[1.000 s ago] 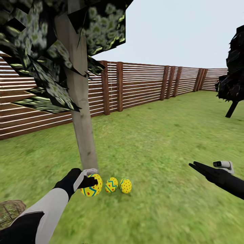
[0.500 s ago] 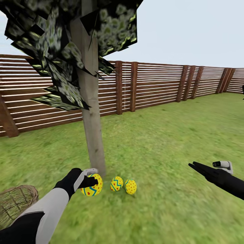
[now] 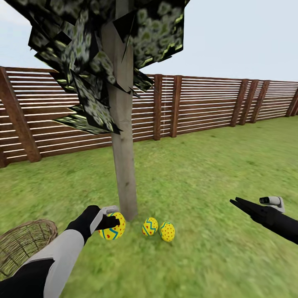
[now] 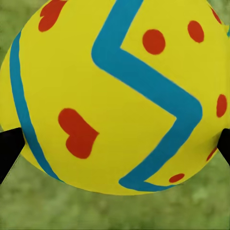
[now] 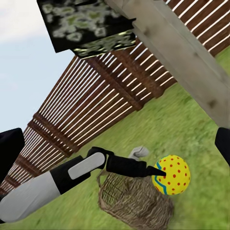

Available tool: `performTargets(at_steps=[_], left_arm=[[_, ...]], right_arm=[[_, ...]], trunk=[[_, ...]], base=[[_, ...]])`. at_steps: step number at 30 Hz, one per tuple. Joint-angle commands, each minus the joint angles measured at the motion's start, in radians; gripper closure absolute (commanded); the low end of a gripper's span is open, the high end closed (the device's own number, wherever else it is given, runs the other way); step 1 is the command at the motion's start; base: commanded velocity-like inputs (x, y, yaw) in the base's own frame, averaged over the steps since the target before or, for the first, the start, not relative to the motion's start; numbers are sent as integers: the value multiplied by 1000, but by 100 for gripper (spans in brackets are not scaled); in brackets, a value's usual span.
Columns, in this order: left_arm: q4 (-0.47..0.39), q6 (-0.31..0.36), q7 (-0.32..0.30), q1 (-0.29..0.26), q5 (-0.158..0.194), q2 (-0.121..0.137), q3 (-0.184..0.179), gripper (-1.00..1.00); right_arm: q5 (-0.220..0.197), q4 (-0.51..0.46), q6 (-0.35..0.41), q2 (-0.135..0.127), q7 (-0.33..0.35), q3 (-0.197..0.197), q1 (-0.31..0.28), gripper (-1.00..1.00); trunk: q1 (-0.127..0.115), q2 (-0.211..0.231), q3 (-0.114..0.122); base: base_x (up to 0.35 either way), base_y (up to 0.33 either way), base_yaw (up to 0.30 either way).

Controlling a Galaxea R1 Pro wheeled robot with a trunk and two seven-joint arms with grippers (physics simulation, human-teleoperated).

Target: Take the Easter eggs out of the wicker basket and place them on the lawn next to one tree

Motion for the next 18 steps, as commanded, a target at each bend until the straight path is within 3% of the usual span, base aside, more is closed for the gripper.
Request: performTargets(at_steps=[1,5,9,13,18], left_arm=[[-1,5,0,0,2,-1,5,100],[-2,5,0,0,2,-1,5,100],[-2,5,0,0,2,-1,5,100],[-2,5,0,0,2,-1,5,100],[-2,5,0,0,2,-1,5,100]], right_arm=[[2,0,4,0,4,-1,-1,-100],[2,0,4,0,4,1,-1,-100],[2,0,4,0,4,3,-1,-100],[2,0,4,0,4,2,-1,-100],[1,0,4,0,4,0,-1,-100]], trunk=[[0,0,-1],[0,0,-1],[0,0,1],[0,0,3],[0,0,4]], base=[[273,77,12],[259,12,43],[166,-113,210],[49,-53,222],[8,-9,53]])
